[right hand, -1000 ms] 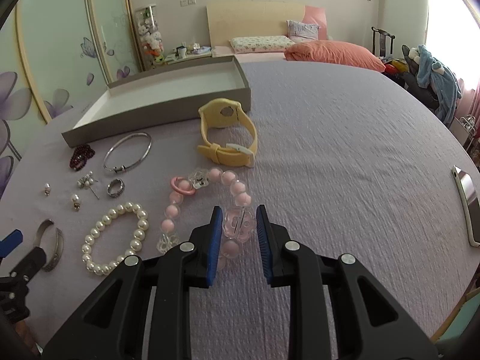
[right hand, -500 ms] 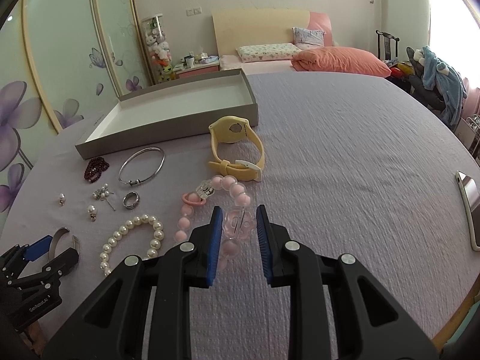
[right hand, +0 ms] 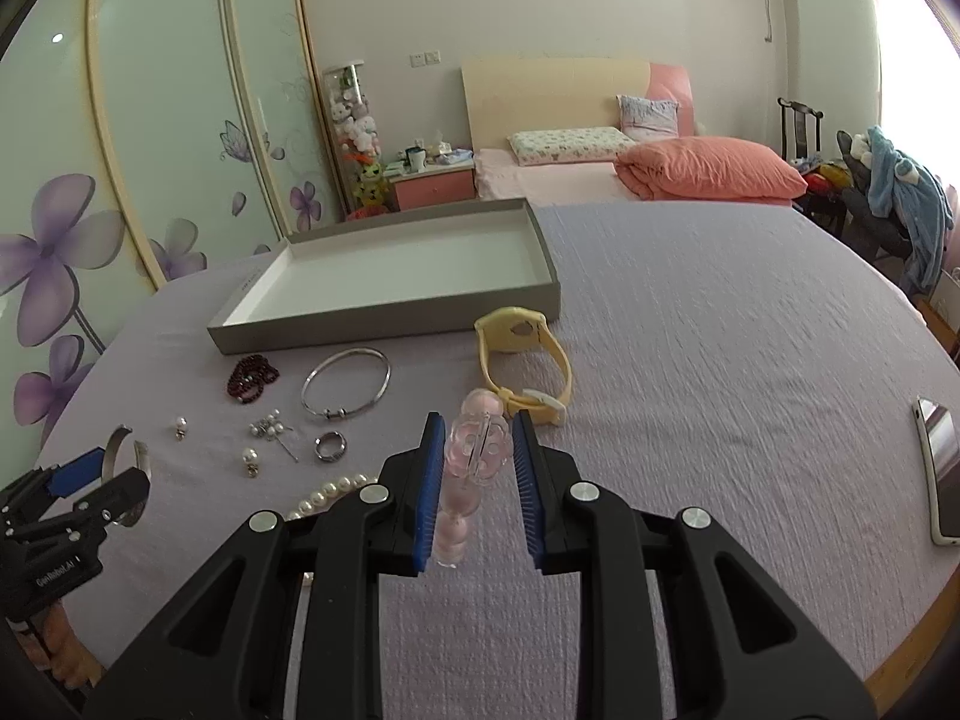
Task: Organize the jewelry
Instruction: 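Carry the silver cuff and pink bracelet into the grey tray and release both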
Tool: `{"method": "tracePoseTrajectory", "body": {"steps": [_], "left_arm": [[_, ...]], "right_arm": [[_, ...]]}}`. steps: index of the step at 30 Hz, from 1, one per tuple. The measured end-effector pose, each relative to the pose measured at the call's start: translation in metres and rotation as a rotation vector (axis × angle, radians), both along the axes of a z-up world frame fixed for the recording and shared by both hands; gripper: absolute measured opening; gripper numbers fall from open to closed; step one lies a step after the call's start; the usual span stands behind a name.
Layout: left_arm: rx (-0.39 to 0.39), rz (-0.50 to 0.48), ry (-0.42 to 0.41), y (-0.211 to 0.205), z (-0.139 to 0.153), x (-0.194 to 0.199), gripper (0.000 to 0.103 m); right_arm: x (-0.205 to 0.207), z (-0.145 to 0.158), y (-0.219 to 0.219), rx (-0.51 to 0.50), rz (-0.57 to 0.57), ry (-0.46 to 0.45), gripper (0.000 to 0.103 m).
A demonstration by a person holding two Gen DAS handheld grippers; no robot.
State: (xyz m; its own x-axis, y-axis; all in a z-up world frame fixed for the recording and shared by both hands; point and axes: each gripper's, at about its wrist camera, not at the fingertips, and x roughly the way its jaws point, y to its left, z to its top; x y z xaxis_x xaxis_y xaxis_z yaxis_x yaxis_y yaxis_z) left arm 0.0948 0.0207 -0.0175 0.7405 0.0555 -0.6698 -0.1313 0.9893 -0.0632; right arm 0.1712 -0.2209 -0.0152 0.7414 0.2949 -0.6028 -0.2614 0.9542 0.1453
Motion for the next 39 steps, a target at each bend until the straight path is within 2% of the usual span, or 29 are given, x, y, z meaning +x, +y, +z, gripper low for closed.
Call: {"method": "tracePoseTrajectory", "body": {"steps": [10,20,24,29,39], "left_arm": [[0.012,0.005,-0.058,0.008,0.032,0.003,0.067],[0.021,0.007,-0.129,0.019,0.066,0.026,0.067],[0.001,0.007,-0.154,0.028,0.075,0.052,0.067],[-0.021,0.019,-0.144,0.039,0.07,0.096,0.067],[-0.038,0.03,-0.052,0.051,0.05,0.194,0.067]], "right_arm": [[-0.003,0.019,0.003,-0.006,0.03,-0.052,0.024],[0.018,0.06,0.014,-0.004,0.068,-0.132,0.024],[0.037,0.072,0.025,-0.036,0.067,-0.174,0.024],[0.071,0.071,0.04,-0.042,0.066,-0.169,0.024],[0.165,0.05,0.076,-0.029,0.073,-0.037,0.024]]}}
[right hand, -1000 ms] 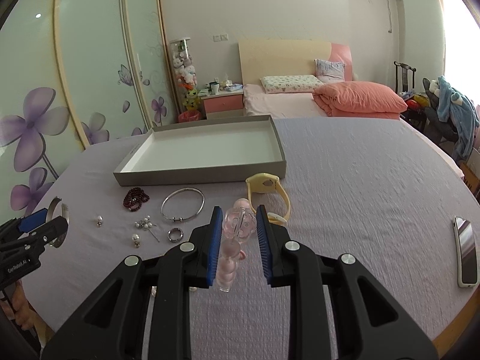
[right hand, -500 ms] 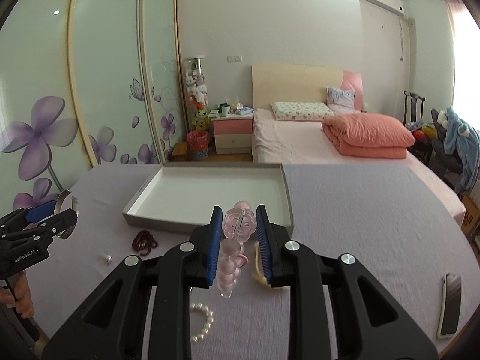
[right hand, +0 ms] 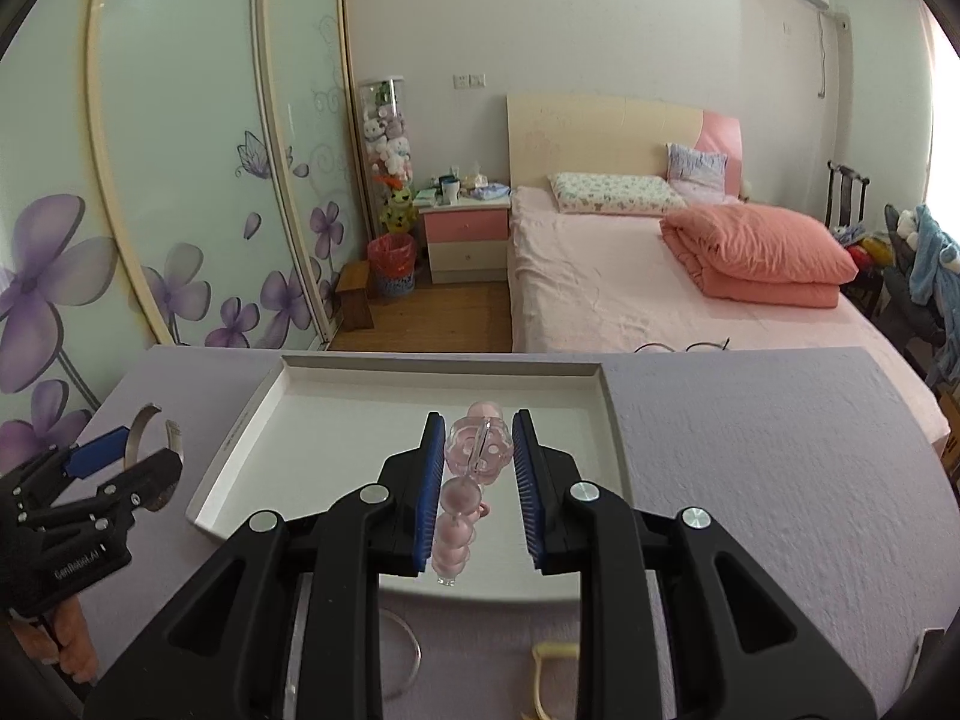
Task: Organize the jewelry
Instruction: 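Carry the silver cuff and pink bracelet into the grey tray and release both, then withdraw both open tools from the tray back over the table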
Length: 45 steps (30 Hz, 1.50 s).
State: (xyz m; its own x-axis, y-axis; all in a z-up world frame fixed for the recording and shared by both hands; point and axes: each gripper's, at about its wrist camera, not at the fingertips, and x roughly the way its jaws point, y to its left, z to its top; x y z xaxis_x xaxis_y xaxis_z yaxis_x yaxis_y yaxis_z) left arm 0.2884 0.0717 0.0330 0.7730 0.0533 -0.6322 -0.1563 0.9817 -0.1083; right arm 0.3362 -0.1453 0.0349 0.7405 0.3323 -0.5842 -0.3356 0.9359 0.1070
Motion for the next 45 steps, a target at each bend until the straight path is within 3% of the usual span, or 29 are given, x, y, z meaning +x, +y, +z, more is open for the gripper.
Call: {"method": "tracePoseTrajectory", "body": {"steps": [11,22,24,26,36,45], "left_arm": [[0.019,0.025,0.122,0.005,-0.038,0.09,0.067],[0.011,0.022,0.196,0.0,-0.066,0.13,0.067],[0.014,0.025,0.199,-0.002,-0.067,0.132,0.067],[0.009,0.027,0.199,-0.001,-0.068,0.134,0.068],[0.035,0.068,0.105,0.009,-0.034,0.097,0.079],[0.082,0.118,0.012,0.03,0.001,-0.004,0.086]], "right_arm": [[0.069,-0.033,0.028,0.048,-0.017,0.155,0.024],[0.099,-0.063,0.023,-0.023,-0.127,0.252,0.024],[0.1,-0.063,0.019,-0.018,-0.138,0.264,0.028],[0.097,-0.061,0.015,-0.007,-0.138,0.258,0.051],[0.063,-0.037,-0.007,0.018,-0.118,0.182,0.054],[-0.008,-0.015,-0.022,0.058,-0.054,0.118,0.055]]}}
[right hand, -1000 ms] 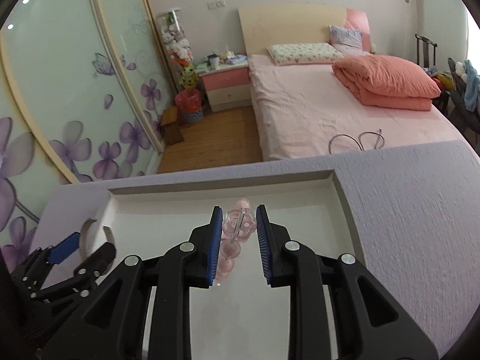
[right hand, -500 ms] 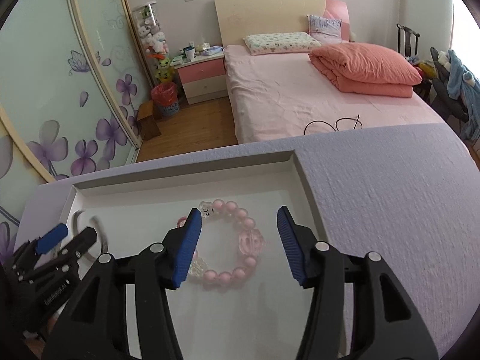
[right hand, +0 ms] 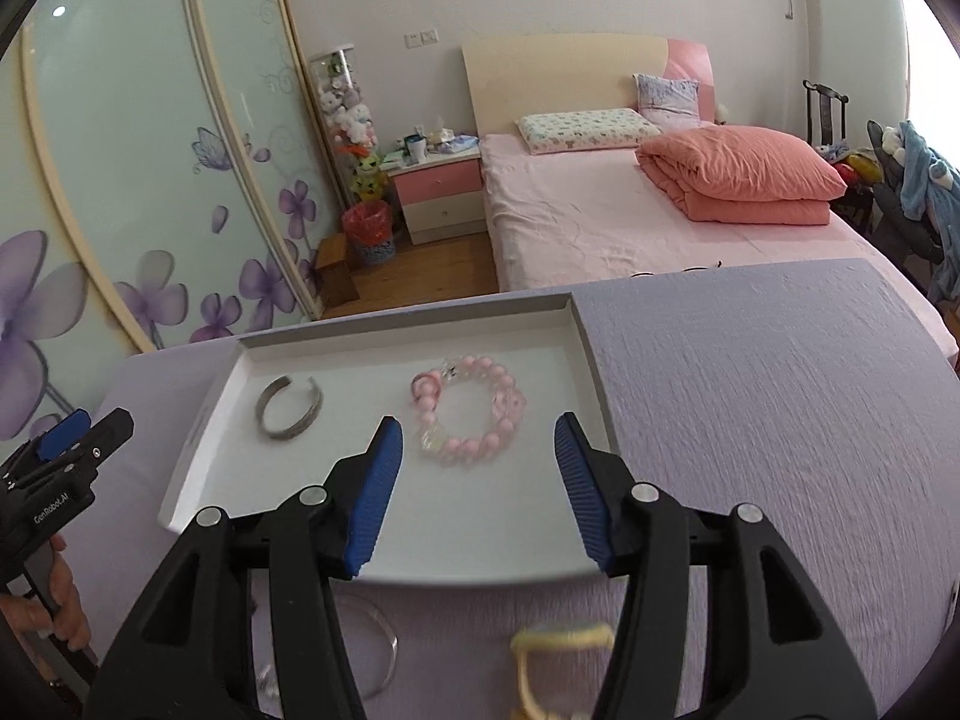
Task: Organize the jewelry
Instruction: 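Withdraw both open tools from the tray back over the table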
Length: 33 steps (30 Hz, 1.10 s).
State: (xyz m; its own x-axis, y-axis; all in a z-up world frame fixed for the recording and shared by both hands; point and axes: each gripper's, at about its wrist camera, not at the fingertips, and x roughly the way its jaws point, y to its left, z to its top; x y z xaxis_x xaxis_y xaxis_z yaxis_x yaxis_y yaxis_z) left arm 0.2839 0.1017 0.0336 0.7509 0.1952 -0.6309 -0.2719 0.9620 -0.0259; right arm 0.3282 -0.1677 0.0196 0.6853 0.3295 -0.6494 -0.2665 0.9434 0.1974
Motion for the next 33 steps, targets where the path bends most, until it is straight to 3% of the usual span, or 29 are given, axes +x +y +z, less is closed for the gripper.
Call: {"method": "tracePoseTrajectory", "body": {"steps": [5,12,24,33], "left_arm": [[-0.005,0.037,-0.017,0.012,-0.003,-0.06,0.087],[0.004,0.061,-0.016,0.011,-0.024,-0.124,0.087],[0.022,0.035,0.02,-0.017,-0.057,-0.162,0.09],[0.074,-0.019,0.043,-0.037,-0.068,-0.165,0.091]], "right_arm": [[-0.045,-0.005,-0.009,0.027,0.018,-0.01,0.057],[-0.101,-0.037,-0.019,0.027,0.029,0.023,0.057],[-0.153,-0.075,-0.009,-0.049,0.096,0.067,0.057],[-0.162,-0.094,0.003,-0.112,0.137,0.106,0.043]]}}
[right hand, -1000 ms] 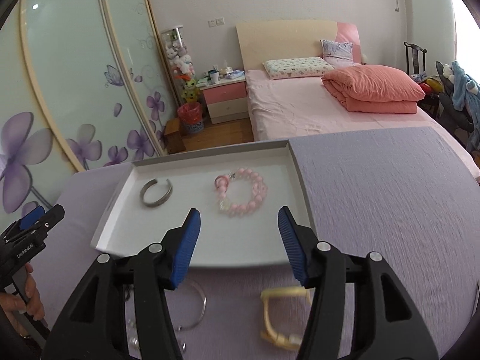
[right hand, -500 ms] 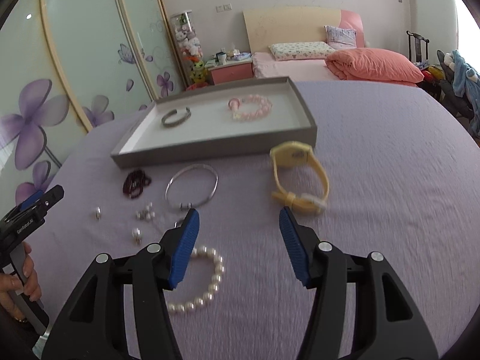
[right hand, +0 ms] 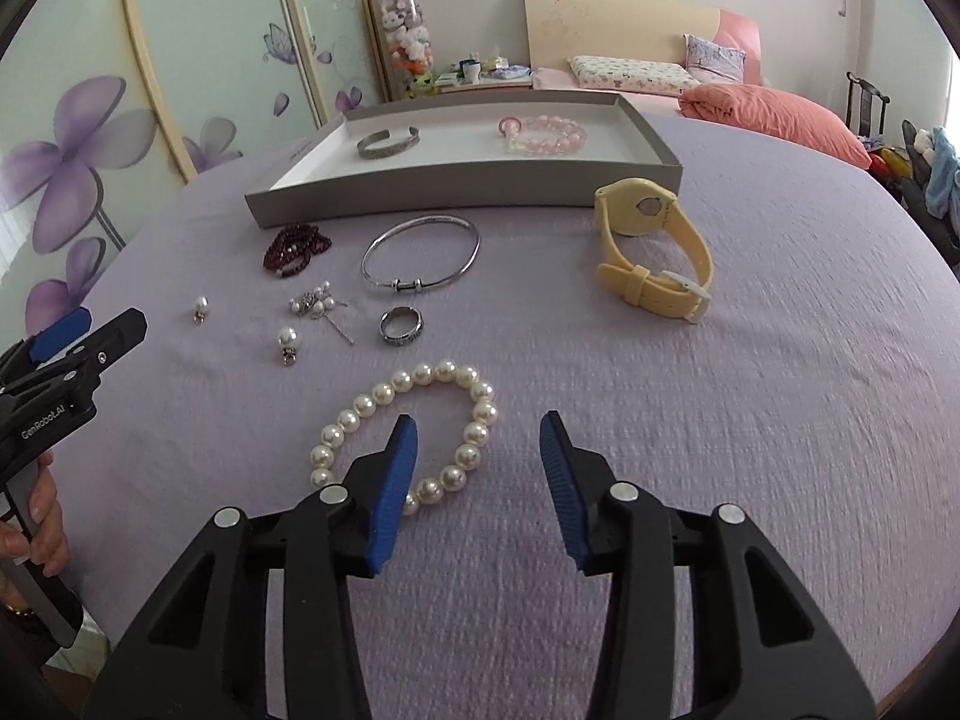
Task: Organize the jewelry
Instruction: 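Withdraw both open tools from the tray back over the table, then grasp the pearl earring with the left tool while the right tool grasps the pearl bracelet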
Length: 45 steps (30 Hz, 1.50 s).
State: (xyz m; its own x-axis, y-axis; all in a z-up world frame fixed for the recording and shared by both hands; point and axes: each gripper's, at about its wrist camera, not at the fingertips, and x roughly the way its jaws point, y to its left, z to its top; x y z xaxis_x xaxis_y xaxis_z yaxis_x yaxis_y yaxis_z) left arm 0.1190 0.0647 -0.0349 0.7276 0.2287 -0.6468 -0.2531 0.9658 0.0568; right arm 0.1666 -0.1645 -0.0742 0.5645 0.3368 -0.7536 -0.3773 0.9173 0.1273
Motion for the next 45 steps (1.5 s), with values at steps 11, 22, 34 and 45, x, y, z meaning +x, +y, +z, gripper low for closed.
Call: {"method": "tracePoseTrajectory", "body": {"steps": [11,22,34,45], "left_arm": [[-0.038,0.007,0.034,0.002,-0.008,0.006,0.091],[-0.105,-0.001,0.089,0.007,-0.014,0.022,0.086],[-0.131,0.003,0.142,0.003,-0.023,0.052,0.056],[-0.125,0.025,0.17,0.007,-0.031,0.069,0.038]], "right_arm": [[-0.002,-0.004,0.008,-0.077,-0.004,-0.036,0.025],[-0.003,-0.004,0.006,-0.057,0.027,-0.04,0.01],[0.009,0.009,-0.022,0.039,-0.032,-0.026,0.01],[0.013,0.011,-0.02,0.06,-0.022,-0.017,0.01]]}}
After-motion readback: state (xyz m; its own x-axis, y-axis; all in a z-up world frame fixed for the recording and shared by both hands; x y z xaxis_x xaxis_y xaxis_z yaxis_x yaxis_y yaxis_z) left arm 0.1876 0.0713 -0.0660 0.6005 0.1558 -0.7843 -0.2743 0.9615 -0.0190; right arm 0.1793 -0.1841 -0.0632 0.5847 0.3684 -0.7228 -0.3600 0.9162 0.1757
